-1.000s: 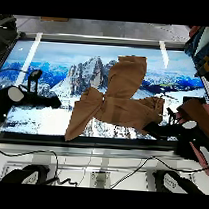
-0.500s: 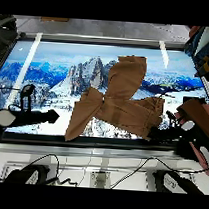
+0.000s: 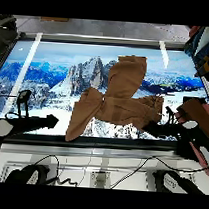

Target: Fold the clothes and pants, and hang the long-sleeved shirts on hangers.

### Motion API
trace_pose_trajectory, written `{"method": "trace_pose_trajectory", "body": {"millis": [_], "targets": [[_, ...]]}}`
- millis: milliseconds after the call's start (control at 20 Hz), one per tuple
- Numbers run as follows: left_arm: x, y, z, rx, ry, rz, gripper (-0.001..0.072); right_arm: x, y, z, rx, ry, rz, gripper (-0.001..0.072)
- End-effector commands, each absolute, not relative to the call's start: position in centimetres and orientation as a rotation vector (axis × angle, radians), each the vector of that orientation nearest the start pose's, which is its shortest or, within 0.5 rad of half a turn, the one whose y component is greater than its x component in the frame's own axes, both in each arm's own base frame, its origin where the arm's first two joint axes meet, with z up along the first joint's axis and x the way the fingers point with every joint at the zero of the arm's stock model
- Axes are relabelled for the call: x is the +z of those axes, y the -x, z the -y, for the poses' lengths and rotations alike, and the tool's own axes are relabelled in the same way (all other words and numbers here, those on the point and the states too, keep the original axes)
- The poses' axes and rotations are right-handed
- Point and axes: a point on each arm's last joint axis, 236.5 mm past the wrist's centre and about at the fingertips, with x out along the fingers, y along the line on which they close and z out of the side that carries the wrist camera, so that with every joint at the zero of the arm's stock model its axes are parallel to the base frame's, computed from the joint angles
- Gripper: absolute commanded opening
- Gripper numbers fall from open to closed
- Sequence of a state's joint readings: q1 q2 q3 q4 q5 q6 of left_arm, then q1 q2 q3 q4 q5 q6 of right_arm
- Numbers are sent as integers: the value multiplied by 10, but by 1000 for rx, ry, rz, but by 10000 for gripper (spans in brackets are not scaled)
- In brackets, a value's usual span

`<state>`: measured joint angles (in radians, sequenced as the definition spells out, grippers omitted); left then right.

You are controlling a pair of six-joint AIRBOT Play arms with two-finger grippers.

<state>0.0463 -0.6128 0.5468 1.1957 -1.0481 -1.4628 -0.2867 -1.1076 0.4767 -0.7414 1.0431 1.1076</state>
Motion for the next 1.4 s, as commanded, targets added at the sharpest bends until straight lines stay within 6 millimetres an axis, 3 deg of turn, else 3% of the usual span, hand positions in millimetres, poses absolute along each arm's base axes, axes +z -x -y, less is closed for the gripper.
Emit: {"method": "trace_pose_trajectory", "body": {"millis": [0,150,300,350,450,550,750,800,900,1150,1350], "targets": [[-21,-237,64,-194,294,-1175,571,-68,-271,-95,382,-788,-1275,656],[-41,-226,65,-188,305,-1241,571,-84,-260,-79,285,-751,-1347,681],[-41,-229,64,-184,305,-1229,571,-89,-255,-74,277,-703,-1366,679],[-41,-230,64,-183,305,-1227,571,-88,-258,-72,271,-701,-1362,642],[-41,-229,64,-184,305,-1229,571,-93,-256,-58,195,-678,-1396,461],[-42,-227,65,-187,305,-1240,571,-99,-251,-47,108,-684,-1433,436],[-51,-215,67,-189,316,-1288,571,-96,-253,-65,156,-780,-1445,422],[-55,-211,69,-192,328,-1299,571,-94,-257,-71,194,-796,-1430,342],[-62,-203,79,-210,385,-1322,571,-92,-262,-73,209,-799,-1408,55],[-69,-209,103,-286,483,-1252,570,-92,-262,-72,211,-794,-1404,32],[-74,-215,98,-364,327,-1185,540,-92,-262,-72,212,-794,-1405,32]]}}
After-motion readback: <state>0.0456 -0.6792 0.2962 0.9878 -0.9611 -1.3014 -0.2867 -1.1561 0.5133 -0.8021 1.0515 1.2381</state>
